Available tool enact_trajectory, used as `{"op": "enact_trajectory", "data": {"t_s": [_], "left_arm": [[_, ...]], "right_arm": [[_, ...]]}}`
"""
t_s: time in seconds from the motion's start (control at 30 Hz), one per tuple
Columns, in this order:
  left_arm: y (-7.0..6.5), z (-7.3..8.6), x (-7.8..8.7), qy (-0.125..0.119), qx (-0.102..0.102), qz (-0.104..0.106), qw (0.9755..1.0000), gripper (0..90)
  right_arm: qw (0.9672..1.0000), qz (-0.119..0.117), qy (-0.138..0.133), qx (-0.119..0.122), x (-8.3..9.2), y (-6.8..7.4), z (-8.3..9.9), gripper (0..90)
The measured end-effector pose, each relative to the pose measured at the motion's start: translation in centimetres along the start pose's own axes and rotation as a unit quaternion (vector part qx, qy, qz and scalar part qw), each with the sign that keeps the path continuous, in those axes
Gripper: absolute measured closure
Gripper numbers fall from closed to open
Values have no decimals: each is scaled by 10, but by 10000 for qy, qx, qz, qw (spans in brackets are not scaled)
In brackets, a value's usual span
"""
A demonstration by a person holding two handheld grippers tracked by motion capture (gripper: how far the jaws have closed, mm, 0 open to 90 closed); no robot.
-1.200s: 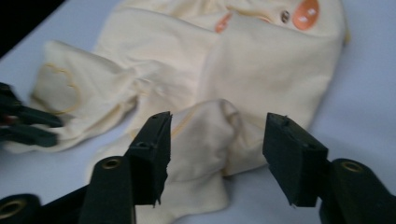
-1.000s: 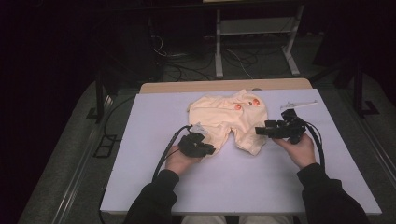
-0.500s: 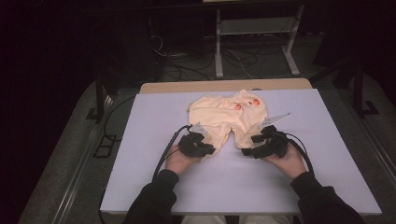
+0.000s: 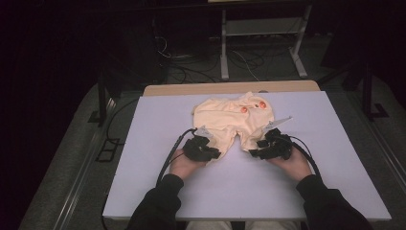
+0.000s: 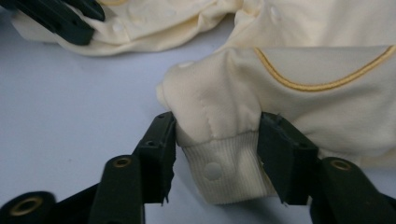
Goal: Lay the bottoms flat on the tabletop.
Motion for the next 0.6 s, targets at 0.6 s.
{"op": "enact_trajectory", "data": {"t_s": [0.6], "left_arm": [[-6,-3,7,-55,11,-32,10000,778]], "right_arm": [[9955,-464,598,-566,35,9,12,714]]}}
Point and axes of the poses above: each handheld gripper's, and its own axes: x roughly backward along the jaws, z roughly out of its underside, y roughly to its left, the point moved 4 cm from there along -x, roughly forward along the jaws, and after that the axes turned 5 degrees about x, right-handed, at the moved point
